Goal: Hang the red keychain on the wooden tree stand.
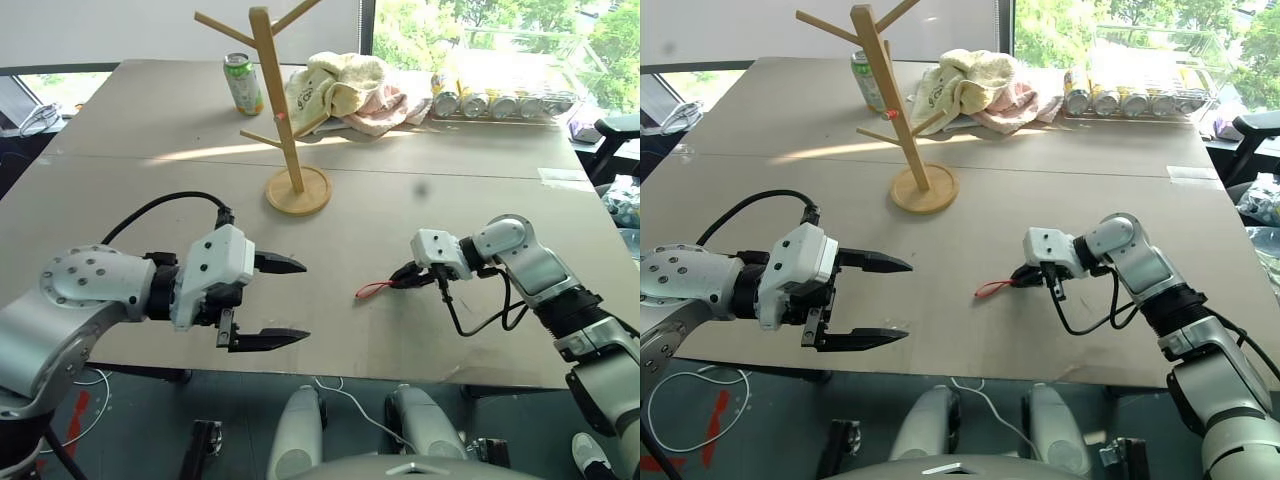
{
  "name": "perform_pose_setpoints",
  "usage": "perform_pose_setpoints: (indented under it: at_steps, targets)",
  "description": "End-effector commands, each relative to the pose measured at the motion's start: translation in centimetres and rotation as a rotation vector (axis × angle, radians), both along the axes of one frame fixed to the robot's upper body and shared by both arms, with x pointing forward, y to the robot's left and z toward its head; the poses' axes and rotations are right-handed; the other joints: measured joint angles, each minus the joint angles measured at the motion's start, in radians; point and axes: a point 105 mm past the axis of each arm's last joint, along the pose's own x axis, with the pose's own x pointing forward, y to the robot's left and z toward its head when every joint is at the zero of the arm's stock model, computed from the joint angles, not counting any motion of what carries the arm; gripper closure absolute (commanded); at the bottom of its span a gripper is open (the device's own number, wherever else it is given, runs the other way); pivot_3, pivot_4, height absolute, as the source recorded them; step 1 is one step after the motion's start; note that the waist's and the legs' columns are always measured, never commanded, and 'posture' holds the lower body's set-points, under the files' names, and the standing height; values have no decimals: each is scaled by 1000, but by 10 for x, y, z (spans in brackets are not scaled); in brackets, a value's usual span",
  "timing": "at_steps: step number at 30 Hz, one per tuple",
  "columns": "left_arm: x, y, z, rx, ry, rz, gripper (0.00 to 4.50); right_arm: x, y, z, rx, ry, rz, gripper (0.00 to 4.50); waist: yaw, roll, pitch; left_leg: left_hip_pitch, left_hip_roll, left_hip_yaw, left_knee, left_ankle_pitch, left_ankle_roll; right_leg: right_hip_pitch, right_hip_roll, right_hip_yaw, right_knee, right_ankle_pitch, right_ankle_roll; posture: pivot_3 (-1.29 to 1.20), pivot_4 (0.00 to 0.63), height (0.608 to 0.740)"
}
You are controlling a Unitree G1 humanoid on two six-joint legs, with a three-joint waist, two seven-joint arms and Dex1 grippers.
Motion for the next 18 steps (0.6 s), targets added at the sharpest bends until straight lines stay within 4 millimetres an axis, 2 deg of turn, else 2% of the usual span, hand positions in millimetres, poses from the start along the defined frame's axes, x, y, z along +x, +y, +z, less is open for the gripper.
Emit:
perform_pose_setpoints:
  at_steps: [1, 6, 13, 15, 18]
  targets:
    - [4, 3, 7, -32, -26, 40, 0, 4, 0, 27, 77, -49, -46, 4404, 0, 0, 0, 0, 0, 0, 0, 0, 0, 0, 0, 0, 0, 0, 0, 0, 150, 732]
    - [10, 6, 26, -162, -74, 167, 0, -1, 23, 73, 338, -43, -160, 4404, -3, 0, 0, 0, 0, 0, 0, 0, 0, 0, 0, 0, 1, 0, 0, 0, 150, 732]
    - [18, 23, 57, -373, -158, 430, 0, -13, 51, 109, 643, -72, -313, 4404, 0, 0, 0, -1, 0, -2, 0, 0, 0, 0, 0, -1, 1, 0, 0, 0, 150, 732]
    - [19, 25, 63, -416, -176, 477, 0, -13, 55, 117, 698, -78, -342, 4404, -1, 0, 0, -1, 0, -2, 0, 0, 0, 0, 0, -1, 1, 0, 0, 0, 150, 732]
    - [24, 33, 85, -540, -258, 573, 0, -6, 68, 141, 824, -161, -394, 4404, 0, 0, 0, 0, 0, -2, 1, 0, 0, 0, 0, -1, 1, 0, 0, 0, 150, 732]
